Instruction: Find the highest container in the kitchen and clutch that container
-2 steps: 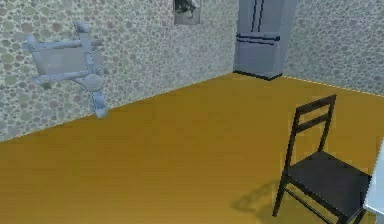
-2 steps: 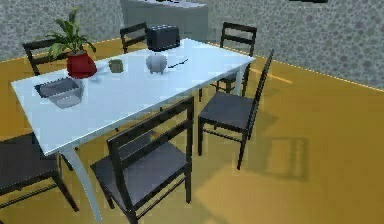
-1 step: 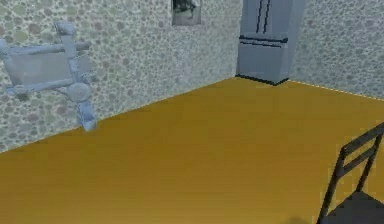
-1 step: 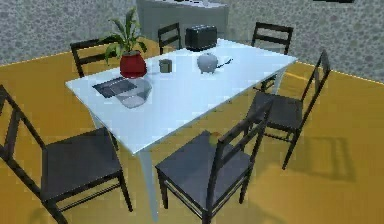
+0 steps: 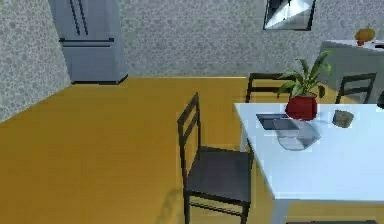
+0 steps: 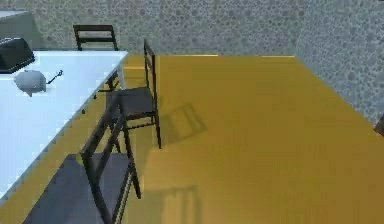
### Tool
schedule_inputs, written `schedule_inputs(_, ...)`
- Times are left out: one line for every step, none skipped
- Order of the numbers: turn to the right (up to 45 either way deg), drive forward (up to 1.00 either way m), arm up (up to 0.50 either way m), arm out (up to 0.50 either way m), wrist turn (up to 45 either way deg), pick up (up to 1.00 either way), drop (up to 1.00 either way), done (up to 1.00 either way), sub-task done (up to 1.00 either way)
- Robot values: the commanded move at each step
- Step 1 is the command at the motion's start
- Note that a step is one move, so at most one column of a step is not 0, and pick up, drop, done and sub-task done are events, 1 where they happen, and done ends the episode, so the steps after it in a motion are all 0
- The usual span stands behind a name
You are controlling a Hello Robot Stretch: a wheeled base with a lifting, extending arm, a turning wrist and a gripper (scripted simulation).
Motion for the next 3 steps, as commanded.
schedule_inputs(-42.0,0.0,0.0,0.0,0.0,0.0,0.0,0.0,0.0)
schedule_inputs(0.0,1.0,0.0,0.0,0.0,0.0,0.0,0.0,0.0)
schedule_inputs(-6.0,0.0,0.0,0.0,0.0,0.0,0.0,0.0,0.0)
